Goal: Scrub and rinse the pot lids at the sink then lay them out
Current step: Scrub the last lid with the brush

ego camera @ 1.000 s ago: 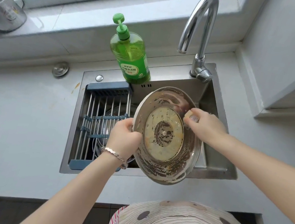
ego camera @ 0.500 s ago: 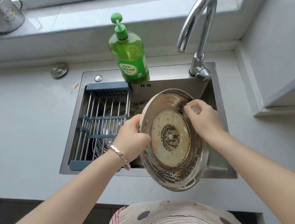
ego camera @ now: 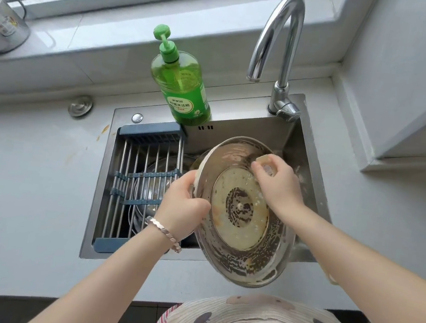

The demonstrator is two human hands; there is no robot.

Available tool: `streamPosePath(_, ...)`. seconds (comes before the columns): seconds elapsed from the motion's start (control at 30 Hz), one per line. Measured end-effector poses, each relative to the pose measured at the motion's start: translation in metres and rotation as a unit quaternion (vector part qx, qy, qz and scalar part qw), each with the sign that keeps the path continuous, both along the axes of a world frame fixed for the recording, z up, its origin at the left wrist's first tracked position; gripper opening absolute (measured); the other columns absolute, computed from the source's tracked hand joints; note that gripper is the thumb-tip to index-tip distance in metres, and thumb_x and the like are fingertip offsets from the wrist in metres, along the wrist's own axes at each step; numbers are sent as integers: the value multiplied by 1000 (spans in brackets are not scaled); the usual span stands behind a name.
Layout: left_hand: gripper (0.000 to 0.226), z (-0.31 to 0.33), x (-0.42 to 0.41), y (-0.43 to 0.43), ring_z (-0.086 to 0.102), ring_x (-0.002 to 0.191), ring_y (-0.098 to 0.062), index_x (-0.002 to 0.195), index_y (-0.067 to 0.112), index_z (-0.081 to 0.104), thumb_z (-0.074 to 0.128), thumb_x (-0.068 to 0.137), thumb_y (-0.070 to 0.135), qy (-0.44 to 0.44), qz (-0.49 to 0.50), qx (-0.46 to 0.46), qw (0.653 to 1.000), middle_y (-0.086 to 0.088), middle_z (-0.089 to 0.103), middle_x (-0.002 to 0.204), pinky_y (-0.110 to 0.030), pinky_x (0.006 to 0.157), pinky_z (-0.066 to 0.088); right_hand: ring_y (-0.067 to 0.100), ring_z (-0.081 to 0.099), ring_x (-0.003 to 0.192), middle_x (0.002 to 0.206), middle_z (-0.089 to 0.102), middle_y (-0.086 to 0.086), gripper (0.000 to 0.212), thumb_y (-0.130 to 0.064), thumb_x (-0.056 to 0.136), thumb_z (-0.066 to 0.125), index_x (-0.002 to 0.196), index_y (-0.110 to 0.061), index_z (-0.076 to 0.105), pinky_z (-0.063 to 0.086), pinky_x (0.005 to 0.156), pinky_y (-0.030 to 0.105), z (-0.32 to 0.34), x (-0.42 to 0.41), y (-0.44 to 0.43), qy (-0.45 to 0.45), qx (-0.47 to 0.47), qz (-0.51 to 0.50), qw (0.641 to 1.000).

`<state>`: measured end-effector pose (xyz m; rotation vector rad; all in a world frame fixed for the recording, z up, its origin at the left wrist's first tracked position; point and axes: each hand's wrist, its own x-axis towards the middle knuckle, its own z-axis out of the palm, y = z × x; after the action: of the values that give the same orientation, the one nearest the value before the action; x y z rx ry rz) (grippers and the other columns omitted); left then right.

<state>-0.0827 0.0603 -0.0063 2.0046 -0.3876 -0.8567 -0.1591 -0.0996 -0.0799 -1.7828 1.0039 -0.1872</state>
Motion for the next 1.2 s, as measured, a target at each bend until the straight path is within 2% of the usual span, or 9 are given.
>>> streamPosePath(0.07,38,-1,-1,0,53,64,-24,87,18,62,47,60,-3,25,-4,0,1000,-3,59,69,-36,57,46,9,51,102,107,57,-13,34,-45,90,53,119,-27,56,41,85,29,5,-1,5,-18,-4,18,1000)
streamPosePath(0.17,43,-3,1,4,48,60,-23,87,15,64,43,52,2,40,2,4,999,-2,57,63,-31,50,41,17,57,99,103,64,-9,23,-46,89,52,105,-31,59,43,79,30,2,-12,-8,-3,-33,29,999)
streamPosePath(0.3,20,-4,8,3,38,54,-20,75,6,58,46,61,-2,28,55,6,998,-1,45,53,-26,46,34,24,55,111,119,60,-2,37,-47,91,48,124,-30,52,40,76,28,-15,-45,-13,149,-15,85,985)
streamPosePath(0.4,31,-5,12,0,40,53,-19,67,15,53,42,77,-12,-2,62,35,997,7,48,50,-24,49,36,24,55,111,128,58,0,50,-52,89,47,133,-29,44,44,80,31,-17,-50,-10,210,5,129,969)
streamPosePath(0.6,19,-4,17,-6,65,81,-28,89,20,64,47,96,26,-57,25,38,997,-6,68,83,-41,75,54,13,54,75,88,57,-9,39,-57,88,48,116,-30,50,37,54,19,48,-13,-25,24,-182,48,982)
streamPosePath(0.73,22,3,15,-12,65,72,-26,84,21,66,47,95,25,-132,-25,54,989,-7,69,75,-42,68,53,14,55,76,97,53,-4,44,-54,83,59,116,-26,57,45,60,26,64,16,-13,-53,-282,146,947)
streamPosePath(0.83,27,7,20,-9,58,65,-35,76,8,67,51,91,23,-172,-14,38,984,-16,65,67,-43,59,50,8,54,74,91,55,-12,32,-46,82,64,104,-24,60,46,65,28,61,20,-13,-101,-241,177,949)
streamPosePath(1.0,23,7,21,5,38,50,-18,71,1,68,54,88,7,-183,40,25,982,-22,54,57,-29,52,32,7,52,70,77,53,-18,22,-38,81,67,97,-27,55,43,64,29,38,-7,-36,-57,-134,146,979)
streamPosePath(1.2,27,3,13,0,53,55,-22,73,21,72,55,84,3,-244,-22,37,969,-2,62,56,-34,52,46,13,51,71,77,53,-11,24,-31,80,68,98,-18,57,40,57,22,49,-2,-17,-84,-222,143,961)
